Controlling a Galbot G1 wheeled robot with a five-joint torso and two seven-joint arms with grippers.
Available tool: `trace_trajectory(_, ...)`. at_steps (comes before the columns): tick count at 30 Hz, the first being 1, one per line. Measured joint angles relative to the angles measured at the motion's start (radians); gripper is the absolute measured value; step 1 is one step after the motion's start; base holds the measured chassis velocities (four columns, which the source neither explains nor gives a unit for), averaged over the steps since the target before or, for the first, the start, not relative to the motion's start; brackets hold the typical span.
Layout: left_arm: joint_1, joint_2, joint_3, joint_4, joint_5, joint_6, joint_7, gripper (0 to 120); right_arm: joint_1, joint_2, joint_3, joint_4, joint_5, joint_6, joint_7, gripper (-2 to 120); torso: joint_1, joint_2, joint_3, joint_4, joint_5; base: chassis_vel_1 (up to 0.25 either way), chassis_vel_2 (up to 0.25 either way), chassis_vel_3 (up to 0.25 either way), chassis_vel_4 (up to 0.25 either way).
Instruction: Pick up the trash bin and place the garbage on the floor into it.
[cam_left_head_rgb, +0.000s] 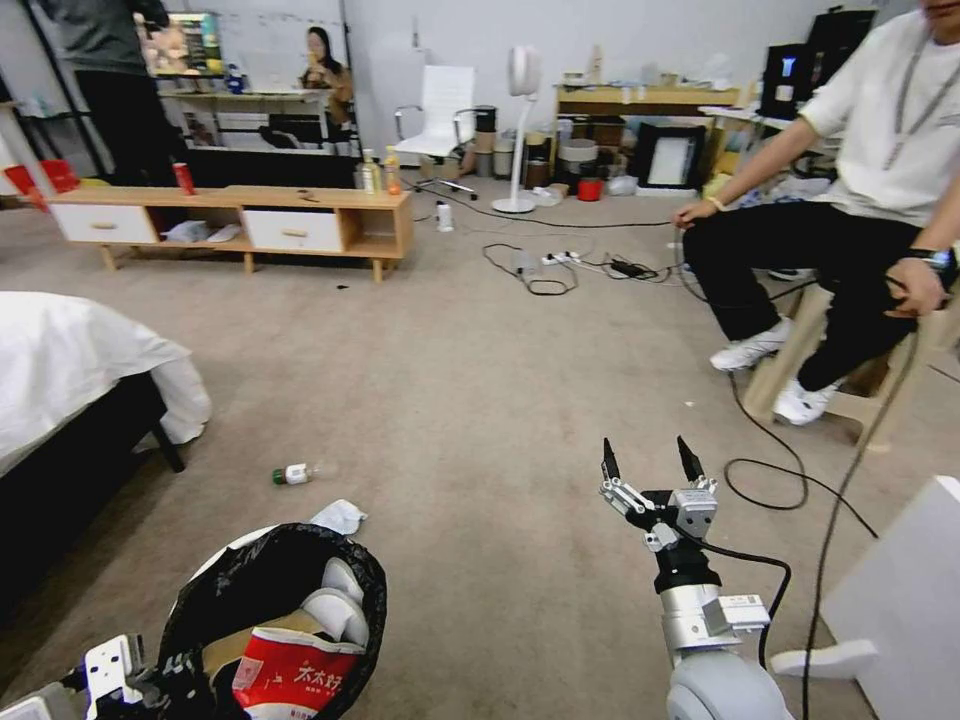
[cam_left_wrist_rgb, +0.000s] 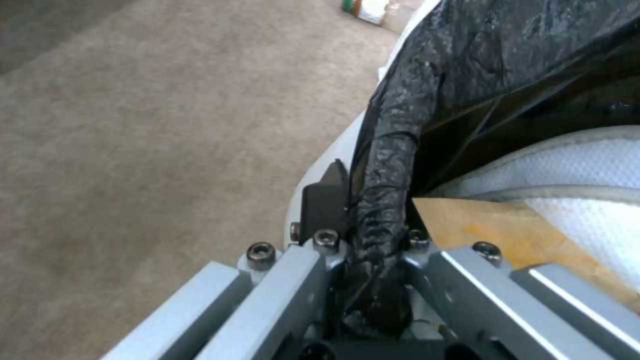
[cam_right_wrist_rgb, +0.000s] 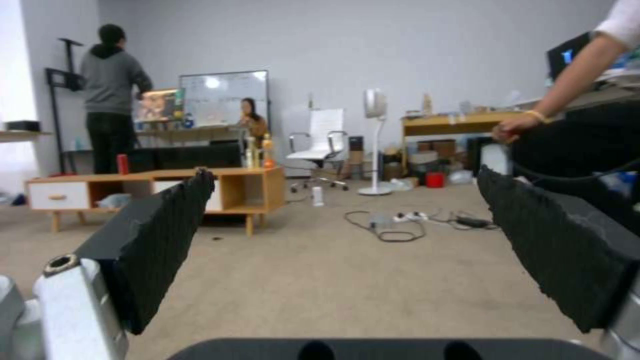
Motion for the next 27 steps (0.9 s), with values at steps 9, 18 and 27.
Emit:
trace_trajectory(9, -0.002, 0.002, -0.004, 0.005, -0.002, 0.000, 0.000, 1, 0.010, 0.003, -0.006, -0.009, 0.001, 0.001, 0.000, 100, 0.000, 0.000, 0.000, 0.0000, 0.0000, 0.074, 0.072, 0.068, 0.068)
trace_trajectory(18, -0.001, 0.004, -0.006, 0.005, -0.003, 0.000, 0.000, 1, 0.011, 0.003, -0.007, -0.011, 0.001, 0.002, 0.000, 100, 0.000, 0.000, 0.000, 0.0000, 0.0000, 0.066, 0.070, 0.064, 0.069)
trace_trajectory(27, -0.002, 0.003, -0.006, 0.006, -0.002, 0.000, 0.000, 1, 0.008, 0.002, -0.005, -0.017, -0.001, 0.008, -0.001, 100, 0.000, 0.000, 0.000, 0.0000, 0.0000, 0.074, 0.070, 0.073, 0.072)
